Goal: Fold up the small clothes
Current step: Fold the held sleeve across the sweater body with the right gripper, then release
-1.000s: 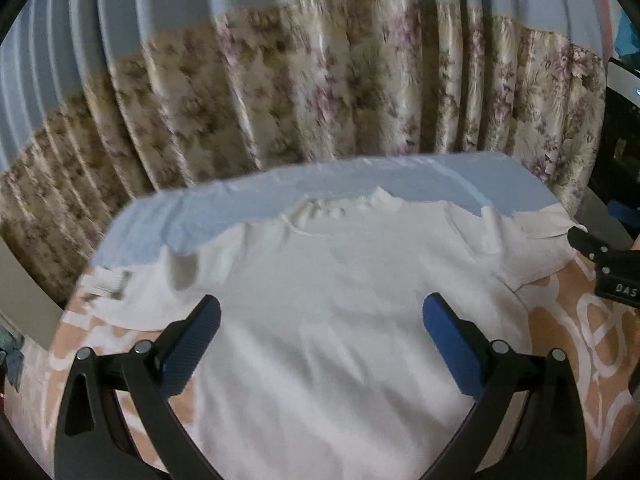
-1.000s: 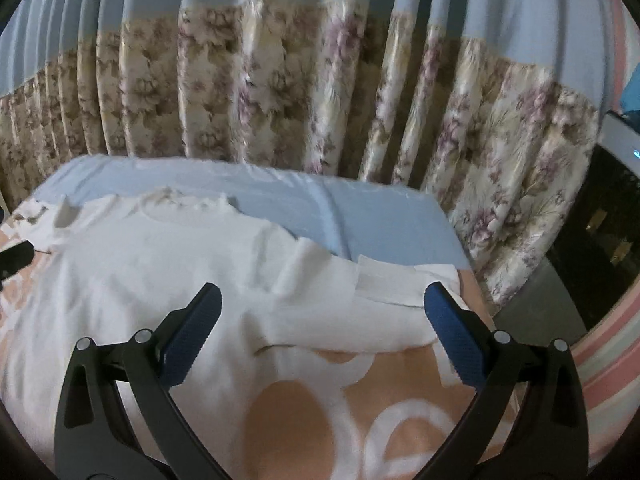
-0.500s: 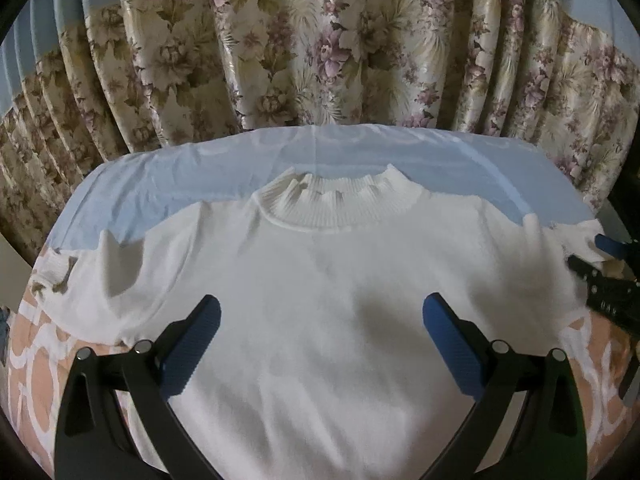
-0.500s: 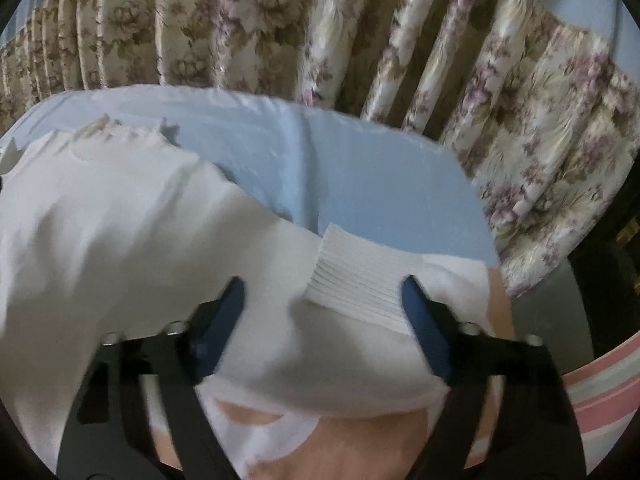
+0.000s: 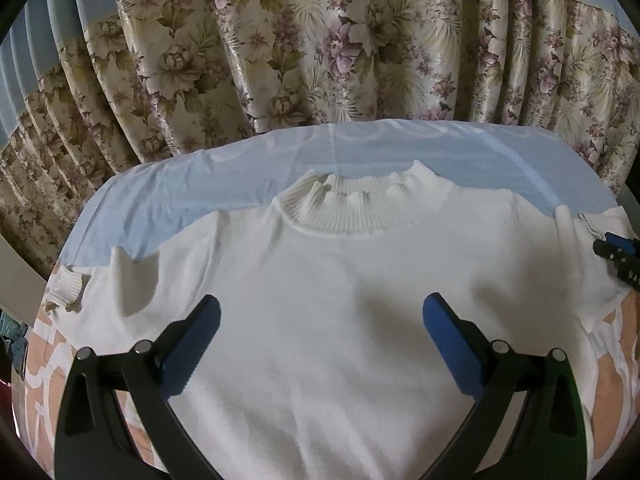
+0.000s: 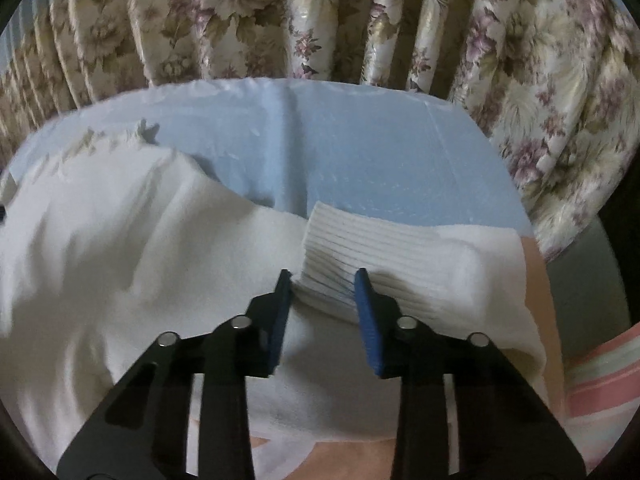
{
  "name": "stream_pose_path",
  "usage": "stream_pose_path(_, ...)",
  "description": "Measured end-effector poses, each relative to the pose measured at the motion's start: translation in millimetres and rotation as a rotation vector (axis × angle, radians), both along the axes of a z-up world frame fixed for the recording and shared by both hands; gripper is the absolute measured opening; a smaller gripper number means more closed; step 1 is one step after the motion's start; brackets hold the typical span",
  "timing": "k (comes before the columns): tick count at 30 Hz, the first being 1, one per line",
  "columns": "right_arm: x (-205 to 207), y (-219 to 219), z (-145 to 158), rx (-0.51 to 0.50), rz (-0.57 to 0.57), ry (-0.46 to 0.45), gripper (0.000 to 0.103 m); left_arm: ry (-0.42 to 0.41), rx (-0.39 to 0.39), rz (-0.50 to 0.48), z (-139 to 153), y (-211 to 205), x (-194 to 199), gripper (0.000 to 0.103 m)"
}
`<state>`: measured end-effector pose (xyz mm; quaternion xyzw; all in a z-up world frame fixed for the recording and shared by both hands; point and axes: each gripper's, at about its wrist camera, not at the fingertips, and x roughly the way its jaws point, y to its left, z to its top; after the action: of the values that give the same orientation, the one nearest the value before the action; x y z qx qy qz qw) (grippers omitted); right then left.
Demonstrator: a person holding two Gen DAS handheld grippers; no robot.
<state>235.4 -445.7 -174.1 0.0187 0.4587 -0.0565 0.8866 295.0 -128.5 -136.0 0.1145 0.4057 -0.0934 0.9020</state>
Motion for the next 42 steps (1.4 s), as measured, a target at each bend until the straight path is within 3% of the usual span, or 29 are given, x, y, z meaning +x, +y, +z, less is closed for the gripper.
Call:
stream_pose_path(6,-2,-16,4,0.124,-0.064,-0.016,0.022,-0.035,0.032,0.003,2,7,-5,0.101)
stream_pose_path(15,-4,-13,11,0.111,-0.085,-0.047,0.013,-0.026,0.042,0.024,-1,17,-1,0.101)
stream_pose_path(19,-11,1,34,0.185,-0.067,-0.126,0.012,-0.031,0.045,0.033,0,25,1,0.101)
stream_pose_path(25,-1,72,57,0.391,0.053,-0.187,0.012,-0.049,0.034,0.057,6,47,2,0.101)
stream_pose_path(30,25,160,59,0.495,0.192,-0.163,0.012,-0.048,0.024,0.112,8,82,7,0.101)
stream_pose_path(36,49,249,49,0.529,0.331,-0.086,0.012,-0.063,0.034,0.172,14,124,8,0.101)
stream_pose_path(42,58,294,11,0.477,0.381,0.06,0.012,-0.022,-0.024,0.211,14,154,9,0.101)
